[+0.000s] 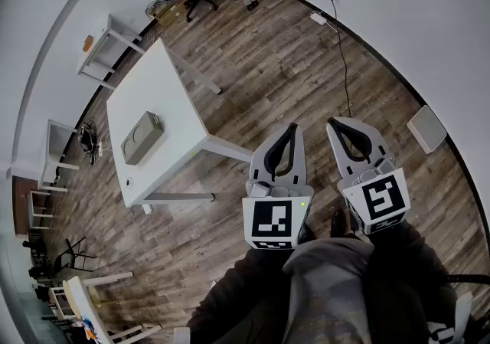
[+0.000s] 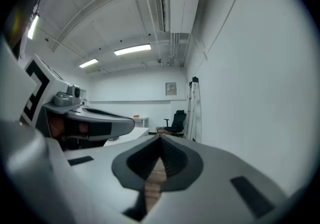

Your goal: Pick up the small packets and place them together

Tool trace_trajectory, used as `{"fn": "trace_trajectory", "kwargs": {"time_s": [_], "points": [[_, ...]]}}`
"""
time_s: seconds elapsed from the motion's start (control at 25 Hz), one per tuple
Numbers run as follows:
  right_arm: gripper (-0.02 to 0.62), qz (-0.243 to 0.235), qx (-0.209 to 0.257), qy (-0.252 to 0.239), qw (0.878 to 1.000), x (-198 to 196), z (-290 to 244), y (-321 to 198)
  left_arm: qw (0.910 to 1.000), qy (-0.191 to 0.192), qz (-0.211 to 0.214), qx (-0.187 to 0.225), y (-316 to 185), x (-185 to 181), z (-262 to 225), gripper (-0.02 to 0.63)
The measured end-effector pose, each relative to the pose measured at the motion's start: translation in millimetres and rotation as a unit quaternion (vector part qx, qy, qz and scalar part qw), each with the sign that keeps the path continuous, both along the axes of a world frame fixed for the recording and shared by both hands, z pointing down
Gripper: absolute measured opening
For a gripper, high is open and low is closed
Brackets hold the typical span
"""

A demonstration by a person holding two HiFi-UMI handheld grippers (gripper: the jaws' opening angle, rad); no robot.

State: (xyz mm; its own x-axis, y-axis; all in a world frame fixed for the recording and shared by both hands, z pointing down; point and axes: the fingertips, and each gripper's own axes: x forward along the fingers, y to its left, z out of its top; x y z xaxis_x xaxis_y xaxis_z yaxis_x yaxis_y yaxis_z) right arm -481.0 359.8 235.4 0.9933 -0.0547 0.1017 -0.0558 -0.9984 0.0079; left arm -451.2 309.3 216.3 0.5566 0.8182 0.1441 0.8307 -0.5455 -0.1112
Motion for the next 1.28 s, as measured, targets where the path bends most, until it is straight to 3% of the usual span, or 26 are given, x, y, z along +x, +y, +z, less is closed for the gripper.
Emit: {"fn": "trace_trajectory", "kwargs": {"time_s": [0.36, 0.6, 1.28], "points": [[-0.003, -0.003, -0.002, -0.005, 1.000, 7.6, 5.7, 9.9, 0.9999, -0.010, -0.010, 0.005, 5.3, 7.9, 9.6, 0.003], [-0.003, -0.003, 0.005, -0.007, 1.000, 28.8, 14.2, 14.2, 0.9996, -0.025, -0.011, 0.002, 6.3, 31.8, 24.0, 0.003], [-0.003, 0.005, 0.019, -0.043, 0.999, 181.6, 40.4, 62.3, 0.9980, -0.062, -0.002, 0.007, 51.5, 188.7, 53.6, 0.003]]}}
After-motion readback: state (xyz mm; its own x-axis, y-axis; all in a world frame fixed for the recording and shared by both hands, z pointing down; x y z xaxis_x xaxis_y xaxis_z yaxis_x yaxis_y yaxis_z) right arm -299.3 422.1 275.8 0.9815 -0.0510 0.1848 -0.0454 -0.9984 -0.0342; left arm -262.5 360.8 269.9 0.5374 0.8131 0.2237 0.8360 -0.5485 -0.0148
